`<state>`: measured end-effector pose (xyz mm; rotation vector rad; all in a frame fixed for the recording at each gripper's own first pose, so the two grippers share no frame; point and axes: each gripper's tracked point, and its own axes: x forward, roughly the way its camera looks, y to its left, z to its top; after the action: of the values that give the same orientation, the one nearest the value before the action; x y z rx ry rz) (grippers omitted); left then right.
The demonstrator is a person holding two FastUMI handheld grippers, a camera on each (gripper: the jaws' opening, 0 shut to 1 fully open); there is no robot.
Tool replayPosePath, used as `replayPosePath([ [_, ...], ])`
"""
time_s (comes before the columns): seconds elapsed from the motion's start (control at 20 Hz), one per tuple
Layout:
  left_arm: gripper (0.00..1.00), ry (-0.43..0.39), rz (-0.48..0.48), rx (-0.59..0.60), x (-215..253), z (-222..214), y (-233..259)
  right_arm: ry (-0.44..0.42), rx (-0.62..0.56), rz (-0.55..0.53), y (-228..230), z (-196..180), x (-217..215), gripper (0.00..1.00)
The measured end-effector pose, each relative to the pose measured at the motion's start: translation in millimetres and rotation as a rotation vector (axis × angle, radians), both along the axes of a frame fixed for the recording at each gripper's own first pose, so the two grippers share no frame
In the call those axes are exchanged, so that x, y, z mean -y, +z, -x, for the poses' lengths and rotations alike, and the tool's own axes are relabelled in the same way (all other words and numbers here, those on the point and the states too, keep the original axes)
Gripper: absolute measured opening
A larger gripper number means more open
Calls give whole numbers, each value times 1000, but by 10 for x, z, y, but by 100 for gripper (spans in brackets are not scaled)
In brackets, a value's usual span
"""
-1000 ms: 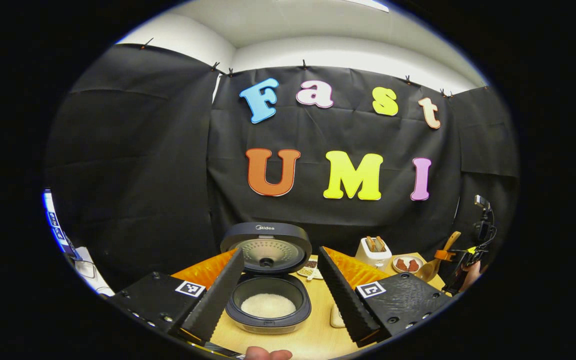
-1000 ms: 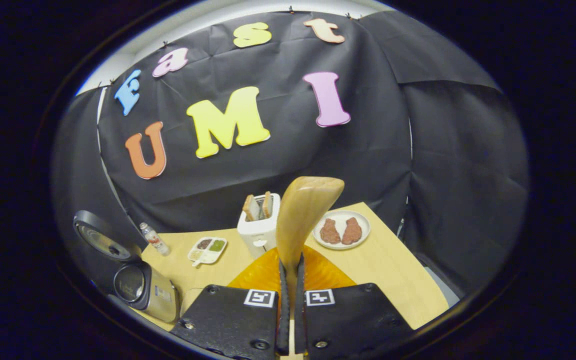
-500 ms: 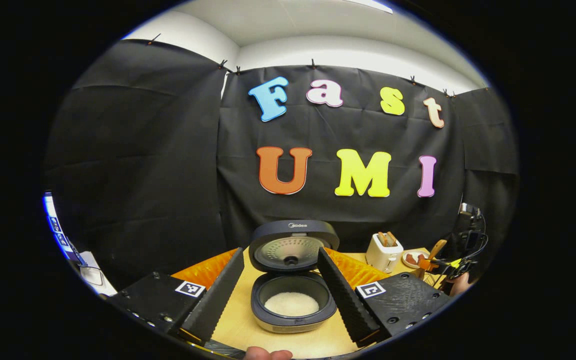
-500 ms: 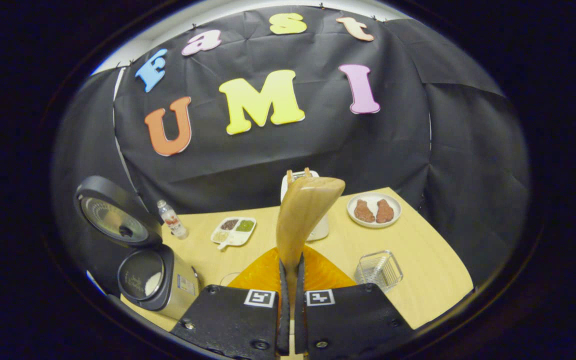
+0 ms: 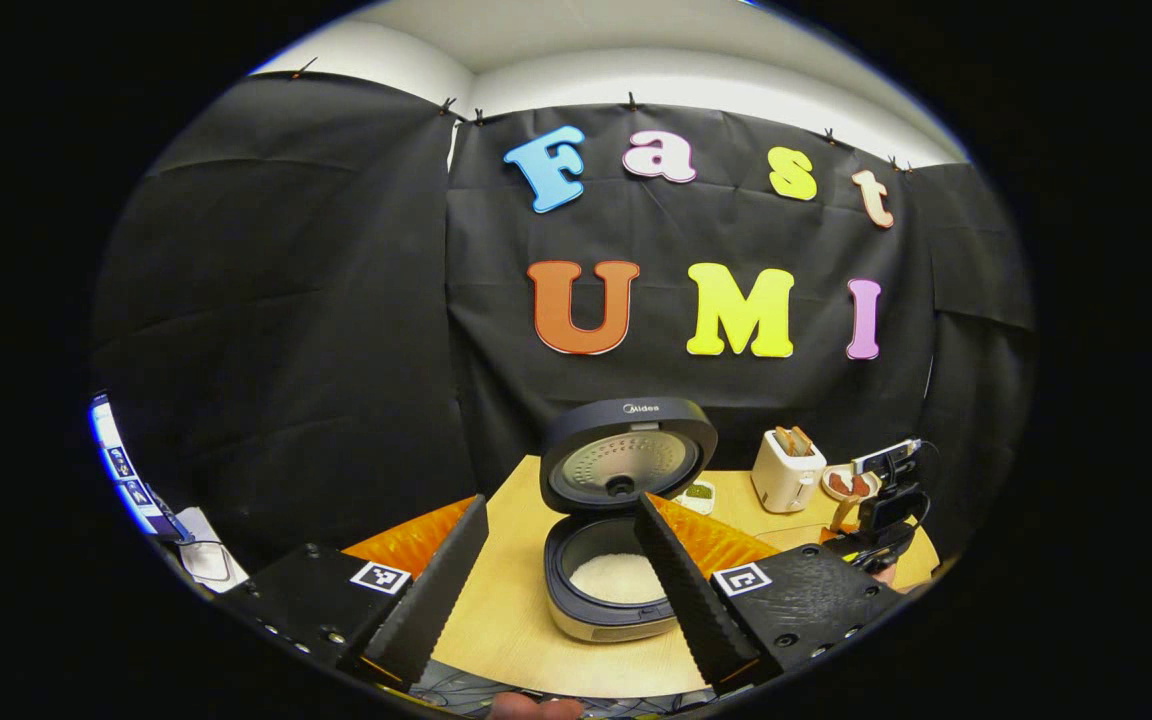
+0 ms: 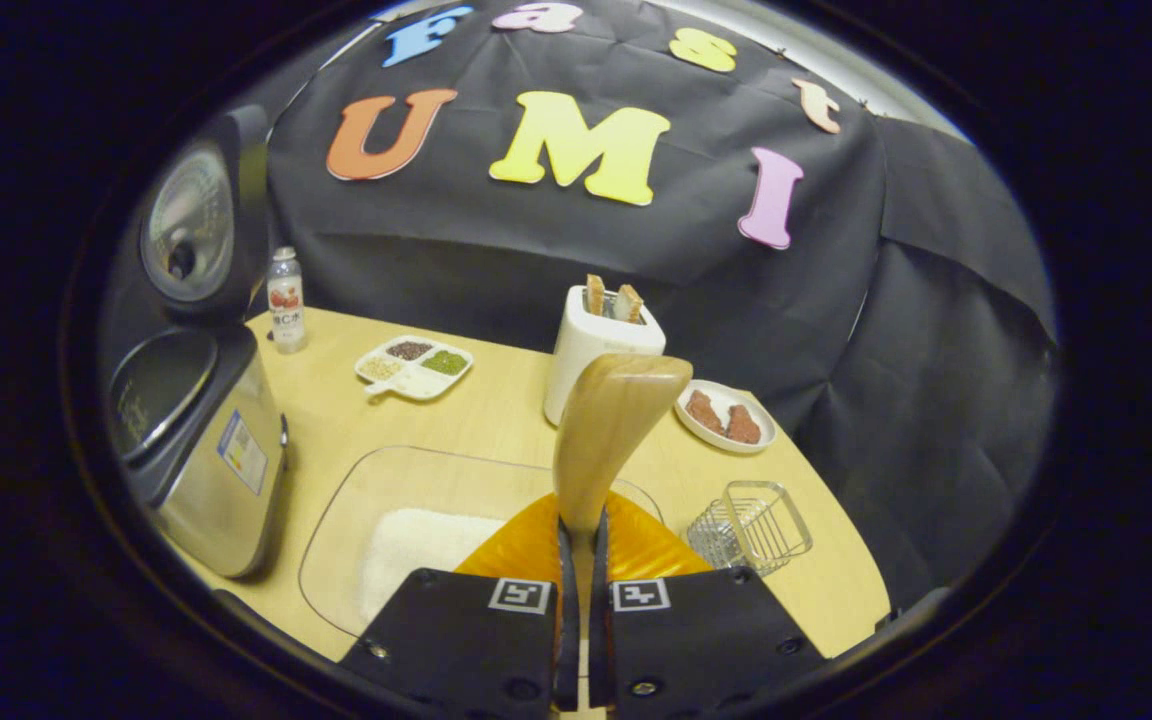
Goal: Close the left gripper, press the button to open the rice cooker; take a wooden spoon from the chopstick holder with the right hand, scoop a spoonful of rice and pour it into the rice cooker, then put the wooden spoon back into the chopstick holder.
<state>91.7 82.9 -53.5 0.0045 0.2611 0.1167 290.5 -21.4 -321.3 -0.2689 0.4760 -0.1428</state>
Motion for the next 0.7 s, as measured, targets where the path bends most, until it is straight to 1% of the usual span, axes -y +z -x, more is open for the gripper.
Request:
replayPosePath([
  [0.05,95,1,1,-4,-9,10,-1,-2,-14,13,-77,16,-8,9],
  [0.1,95,3,-2,-6,-14,17,-19,-3,-8,4,-95,27,-46,9],
  [0.2,95,7,-10,-11,-29,13,-45,-3,-15,-39,-130,53,-149,9],
  [0.55,95,22,-6,-14,-19,26,-56,1,-70,-315,-220,162,-570,9],
  [0.7,95,33,-8,-22,-15,35,-74,-18,-95,-482,-204,188,-667,9],
])
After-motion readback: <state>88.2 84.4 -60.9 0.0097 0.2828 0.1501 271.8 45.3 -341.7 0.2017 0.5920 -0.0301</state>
